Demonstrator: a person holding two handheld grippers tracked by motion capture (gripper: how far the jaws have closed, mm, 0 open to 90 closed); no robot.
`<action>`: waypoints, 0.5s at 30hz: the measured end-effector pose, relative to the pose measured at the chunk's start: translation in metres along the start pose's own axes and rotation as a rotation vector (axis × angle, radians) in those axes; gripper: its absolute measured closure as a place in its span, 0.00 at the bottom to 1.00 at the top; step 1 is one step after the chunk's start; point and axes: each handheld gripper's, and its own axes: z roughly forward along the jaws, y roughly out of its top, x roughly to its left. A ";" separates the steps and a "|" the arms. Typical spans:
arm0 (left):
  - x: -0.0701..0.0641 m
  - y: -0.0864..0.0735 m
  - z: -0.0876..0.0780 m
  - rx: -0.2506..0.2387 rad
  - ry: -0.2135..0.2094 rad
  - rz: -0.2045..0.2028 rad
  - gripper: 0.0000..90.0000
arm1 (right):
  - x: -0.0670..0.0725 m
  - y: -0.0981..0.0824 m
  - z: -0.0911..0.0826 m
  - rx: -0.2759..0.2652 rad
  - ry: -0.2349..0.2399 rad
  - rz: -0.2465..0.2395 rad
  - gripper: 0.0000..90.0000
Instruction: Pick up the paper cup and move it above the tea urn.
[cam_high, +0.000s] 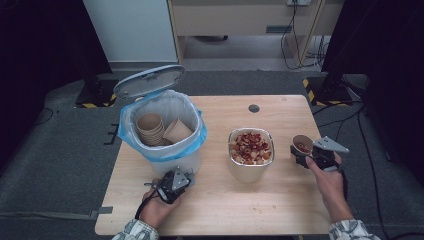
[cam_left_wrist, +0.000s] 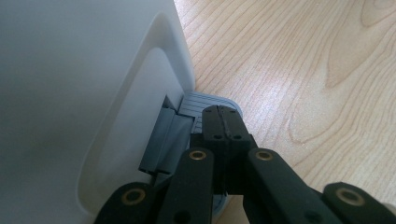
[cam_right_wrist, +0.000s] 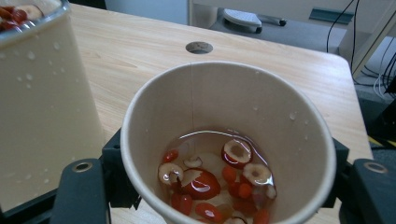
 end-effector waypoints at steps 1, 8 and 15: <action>0.000 0.000 0.000 0.000 0.000 0.001 1.00 | 0.000 0.005 -0.003 -0.006 0.004 -0.009 0.34; 0.000 0.000 0.000 -0.001 0.000 0.002 1.00 | -0.002 0.022 -0.008 -0.003 0.006 -0.043 0.34; -0.001 0.000 0.000 0.000 0.003 0.003 1.00 | -0.002 0.037 -0.009 -0.010 0.011 -0.070 0.34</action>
